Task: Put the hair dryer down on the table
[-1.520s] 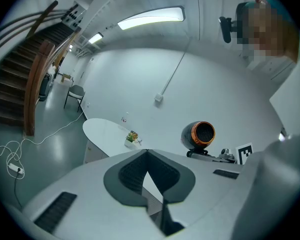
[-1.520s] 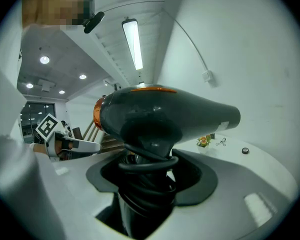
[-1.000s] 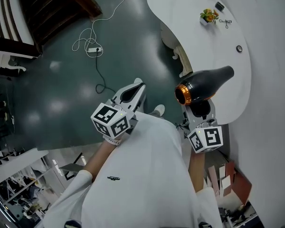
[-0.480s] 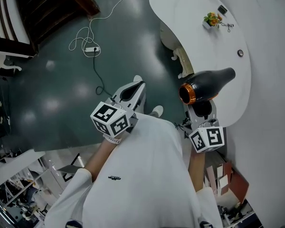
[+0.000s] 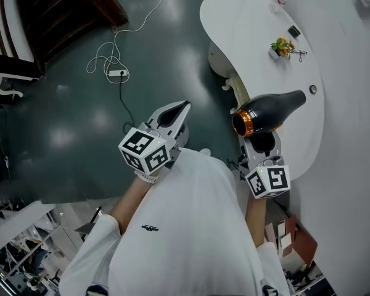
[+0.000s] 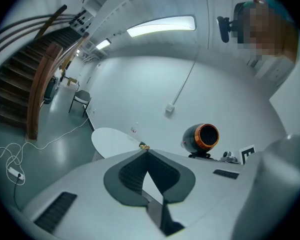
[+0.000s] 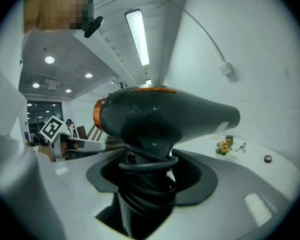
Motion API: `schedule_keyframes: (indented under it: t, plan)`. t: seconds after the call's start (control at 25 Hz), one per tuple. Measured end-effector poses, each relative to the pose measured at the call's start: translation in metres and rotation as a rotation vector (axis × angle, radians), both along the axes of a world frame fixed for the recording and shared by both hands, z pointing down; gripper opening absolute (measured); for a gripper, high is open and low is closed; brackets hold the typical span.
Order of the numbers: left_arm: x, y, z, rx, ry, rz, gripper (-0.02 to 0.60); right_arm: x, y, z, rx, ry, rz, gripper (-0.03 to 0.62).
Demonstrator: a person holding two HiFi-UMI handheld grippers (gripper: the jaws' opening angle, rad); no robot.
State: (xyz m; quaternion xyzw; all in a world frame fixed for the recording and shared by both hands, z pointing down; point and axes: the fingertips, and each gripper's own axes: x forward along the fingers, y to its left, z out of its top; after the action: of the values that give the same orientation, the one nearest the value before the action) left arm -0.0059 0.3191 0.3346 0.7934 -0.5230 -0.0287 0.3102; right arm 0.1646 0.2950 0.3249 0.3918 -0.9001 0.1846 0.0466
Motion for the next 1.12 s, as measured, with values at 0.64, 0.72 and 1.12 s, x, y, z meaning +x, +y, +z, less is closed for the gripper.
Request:
schedule_keyframes:
  t: [0.64, 0.72, 1.12]
  plan:
    - [-0.117, -0.09, 0.002, 0.043, 0.025, 0.033, 0.002, -0.11, -0.085, 0.002, 0.018, 0.025, 0.042, 0.279]
    - [-0.13, -0.098, 0.002, 0.043, 0.024, 0.042, 0.002, -0.121, -0.092, 0.002, 0.019, 0.03, 0.049, 0.279]
    - [-0.155, -0.125, 0.002, 0.031, 0.032, 0.06, 0.002, -0.145, -0.119, -0.001, 0.019, 0.042, 0.072, 0.279]
